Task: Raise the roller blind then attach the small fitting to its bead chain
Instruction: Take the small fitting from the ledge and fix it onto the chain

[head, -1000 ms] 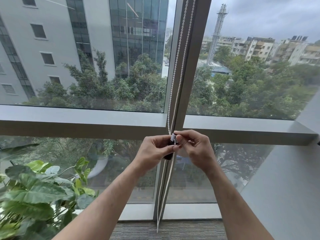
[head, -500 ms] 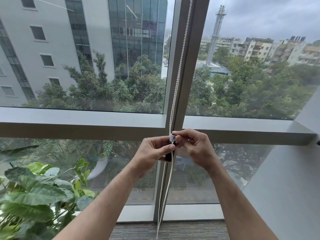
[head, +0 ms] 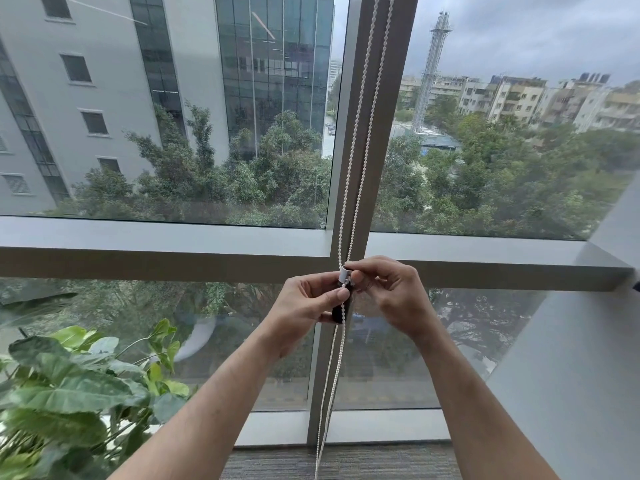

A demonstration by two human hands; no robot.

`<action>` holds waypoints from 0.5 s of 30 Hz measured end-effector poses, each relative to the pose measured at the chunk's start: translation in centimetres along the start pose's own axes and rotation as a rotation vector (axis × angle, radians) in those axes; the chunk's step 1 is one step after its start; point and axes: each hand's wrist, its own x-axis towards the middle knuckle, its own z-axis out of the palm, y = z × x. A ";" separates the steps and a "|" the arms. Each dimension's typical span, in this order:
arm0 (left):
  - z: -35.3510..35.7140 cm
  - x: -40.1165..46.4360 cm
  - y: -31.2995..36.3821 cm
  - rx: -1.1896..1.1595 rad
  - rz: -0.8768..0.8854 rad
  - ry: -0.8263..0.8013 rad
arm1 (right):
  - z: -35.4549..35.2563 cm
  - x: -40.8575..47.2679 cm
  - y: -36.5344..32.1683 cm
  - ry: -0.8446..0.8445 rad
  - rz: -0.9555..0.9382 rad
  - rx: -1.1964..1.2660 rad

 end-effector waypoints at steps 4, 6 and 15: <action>0.3 -0.1 0.1 0.014 -0.007 0.003 | -0.4 0.2 -0.2 -0.030 0.022 -0.023; 0.4 0.0 0.1 0.006 -0.010 0.009 | -0.4 0.2 -0.3 -0.008 0.026 -0.028; 0.2 -0.1 1.0 0.000 -0.016 0.016 | -0.4 0.6 -1.3 -0.040 0.055 -0.010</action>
